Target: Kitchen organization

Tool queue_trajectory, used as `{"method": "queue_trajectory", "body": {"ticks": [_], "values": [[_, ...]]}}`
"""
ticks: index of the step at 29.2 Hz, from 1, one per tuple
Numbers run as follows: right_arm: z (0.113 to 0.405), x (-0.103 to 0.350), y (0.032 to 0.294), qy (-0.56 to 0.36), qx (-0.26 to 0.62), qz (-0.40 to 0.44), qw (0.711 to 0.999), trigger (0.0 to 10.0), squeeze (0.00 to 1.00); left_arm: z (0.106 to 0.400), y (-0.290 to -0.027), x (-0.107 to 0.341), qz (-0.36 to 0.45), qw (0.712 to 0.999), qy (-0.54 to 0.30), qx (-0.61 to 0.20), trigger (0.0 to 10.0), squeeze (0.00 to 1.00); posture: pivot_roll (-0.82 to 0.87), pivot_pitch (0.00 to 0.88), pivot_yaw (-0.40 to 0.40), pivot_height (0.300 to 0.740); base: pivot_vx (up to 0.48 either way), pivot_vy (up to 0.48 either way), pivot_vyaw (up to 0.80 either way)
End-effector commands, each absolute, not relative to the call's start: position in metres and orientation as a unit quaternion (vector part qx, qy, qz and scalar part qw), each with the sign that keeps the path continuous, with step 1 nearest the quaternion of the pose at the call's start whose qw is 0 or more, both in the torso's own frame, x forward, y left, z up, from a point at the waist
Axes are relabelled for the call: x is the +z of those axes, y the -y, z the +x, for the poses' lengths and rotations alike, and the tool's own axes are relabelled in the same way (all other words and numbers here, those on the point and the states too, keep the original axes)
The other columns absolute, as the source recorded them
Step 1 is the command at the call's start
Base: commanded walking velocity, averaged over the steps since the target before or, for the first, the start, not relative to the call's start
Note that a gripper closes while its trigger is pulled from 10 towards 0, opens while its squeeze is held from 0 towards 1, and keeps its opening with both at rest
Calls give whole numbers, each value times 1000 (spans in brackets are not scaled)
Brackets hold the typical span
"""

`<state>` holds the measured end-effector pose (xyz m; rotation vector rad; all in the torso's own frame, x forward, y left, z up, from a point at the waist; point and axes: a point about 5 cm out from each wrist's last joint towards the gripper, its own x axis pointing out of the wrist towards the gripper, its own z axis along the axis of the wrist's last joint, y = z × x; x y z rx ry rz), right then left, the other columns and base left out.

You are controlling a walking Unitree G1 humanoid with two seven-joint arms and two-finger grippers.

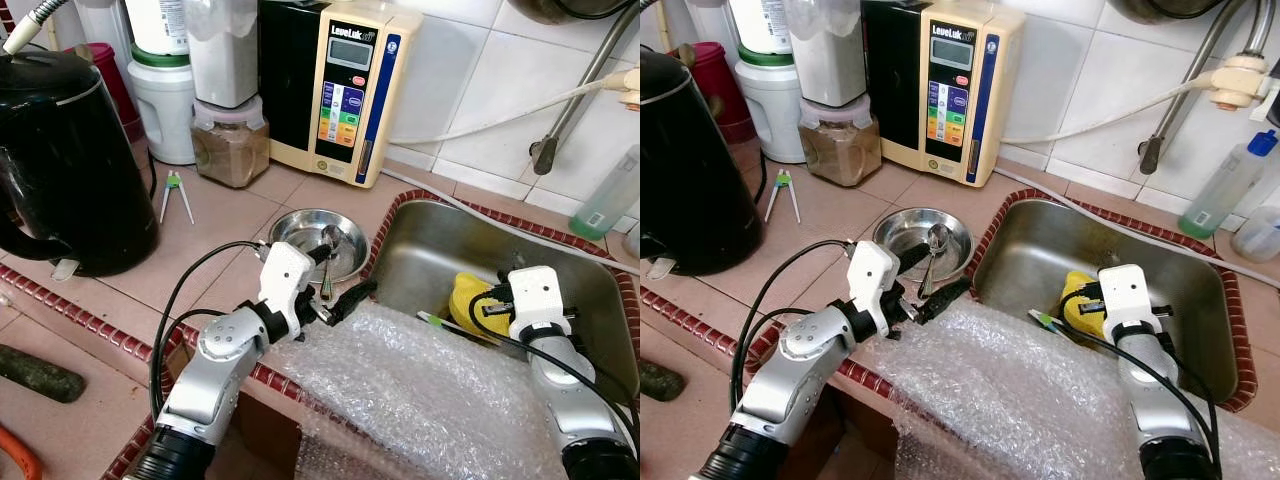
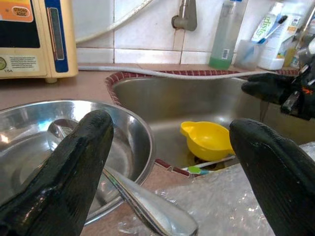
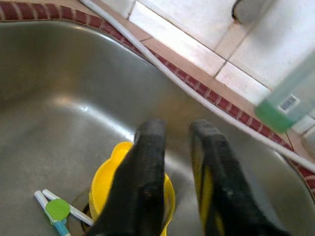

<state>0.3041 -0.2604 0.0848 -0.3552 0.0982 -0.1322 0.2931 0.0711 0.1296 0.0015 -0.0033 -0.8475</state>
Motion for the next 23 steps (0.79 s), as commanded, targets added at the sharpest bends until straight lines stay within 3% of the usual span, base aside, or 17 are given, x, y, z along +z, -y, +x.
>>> {"method": "queue_trajectory", "body": {"ticks": [1,11,17,23], "values": [[306,85,264,-55,-80,-156,983,10000,1000,293,-69,129,4,912,3,-410,10000,1000,165,0,-67,740,0,0,0],[310,93,258,-37,-69,-149,986,10000,1000,295,-70,127,20,913,-5,-407,10000,1000,168,0,-67,740,0,0,0],[313,104,239,-2,-31,-172,985,10000,1000,299,-75,117,35,926,-38,-375,10000,1000,166,0,-65,740,0,0,0],[312,112,198,31,40,-159,986,10000,1000,305,-71,117,47,937,-35,-344,10000,1000,158,0,-62,740,0,0,0]]}}
